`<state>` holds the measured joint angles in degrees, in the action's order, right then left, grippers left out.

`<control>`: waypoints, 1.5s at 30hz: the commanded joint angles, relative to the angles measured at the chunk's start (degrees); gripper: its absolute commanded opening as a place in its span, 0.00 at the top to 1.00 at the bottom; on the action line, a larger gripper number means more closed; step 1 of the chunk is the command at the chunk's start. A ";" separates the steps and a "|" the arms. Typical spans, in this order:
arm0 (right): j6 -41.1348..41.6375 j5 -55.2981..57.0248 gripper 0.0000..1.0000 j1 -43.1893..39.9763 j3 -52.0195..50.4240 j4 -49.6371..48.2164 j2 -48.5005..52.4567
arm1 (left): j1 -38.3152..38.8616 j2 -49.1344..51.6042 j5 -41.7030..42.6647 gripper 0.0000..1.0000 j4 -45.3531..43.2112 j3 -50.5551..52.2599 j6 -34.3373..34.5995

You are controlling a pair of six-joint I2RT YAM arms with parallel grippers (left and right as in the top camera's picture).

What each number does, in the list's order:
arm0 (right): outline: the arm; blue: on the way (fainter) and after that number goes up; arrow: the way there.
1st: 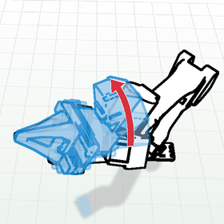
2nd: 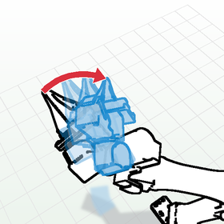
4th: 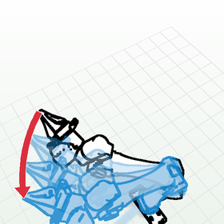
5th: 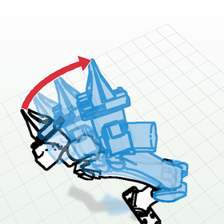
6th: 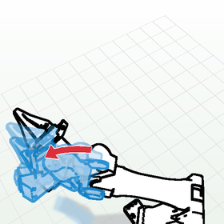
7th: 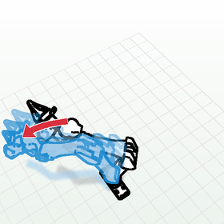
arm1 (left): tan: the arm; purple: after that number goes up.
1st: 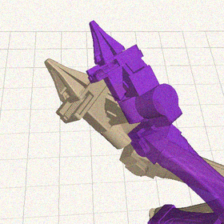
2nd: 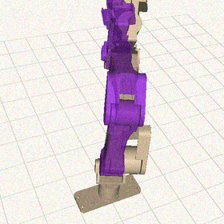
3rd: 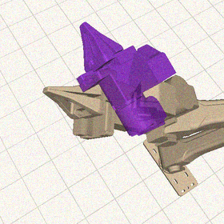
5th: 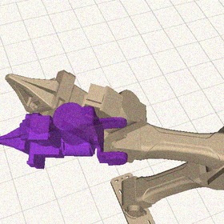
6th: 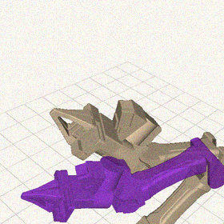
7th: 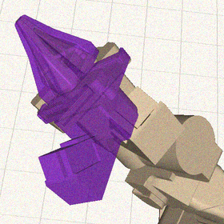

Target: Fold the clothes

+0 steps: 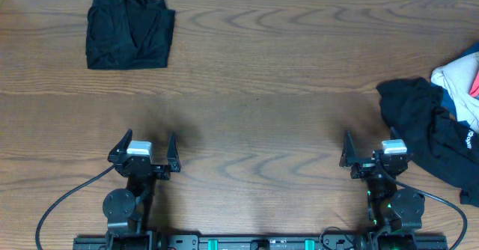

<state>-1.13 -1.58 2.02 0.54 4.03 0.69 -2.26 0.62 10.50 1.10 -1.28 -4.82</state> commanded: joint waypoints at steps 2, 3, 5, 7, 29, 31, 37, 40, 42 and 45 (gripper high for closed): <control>-0.90 0.28 0.01 0.46 -0.22 0.11 -0.31 | -0.31 -0.39 0.48 0.02 1.81 1.05 -0.94; -0.87 0.28 0.01 0.46 -0.22 0.09 -0.31 | -0.31 -0.39 0.48 0.02 1.81 1.05 -0.94; -0.87 0.28 0.01 0.46 -0.22 0.11 -0.31 | -0.31 -0.39 0.48 0.02 1.84 1.05 -0.94; -0.87 0.28 0.01 0.46 -0.22 0.11 -0.31 | -0.31 -0.39 0.48 0.02 1.81 1.05 -0.94; 1.92 -13.03 0.01 0.42 0.70 -27.19 -0.26 | -0.31 -0.39 0.48 0.02 1.81 1.05 -0.96; -0.04 -11.45 0.01 0.42 2.62 -26.60 0.28 | -0.31 -0.39 0.48 0.02 1.84 1.05 -0.96; -8.28 0.44 0.01 0.39 16.09 -15.47 10.99 | -0.31 -0.39 0.48 0.02 1.84 1.05 -0.94; -10.14 8.39 0.01 0.02 26.43 -9.05 21.84 | -0.31 -0.39 0.48 0.02 1.84 1.05 -0.96; -10.12 14.51 0.01 -0.92 33.97 -3.78 29.92 | -0.31 -0.39 0.48 0.02 1.81 1.05 -0.94; -10.12 20.17 0.01 -3.87 45.57 5.51 43.01 | -0.31 -0.39 0.48 0.02 1.81 1.05 -0.96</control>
<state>-9.34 7.94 0.54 38.26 5.19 34.48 -2.26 0.60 10.41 1.15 -1.28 -4.97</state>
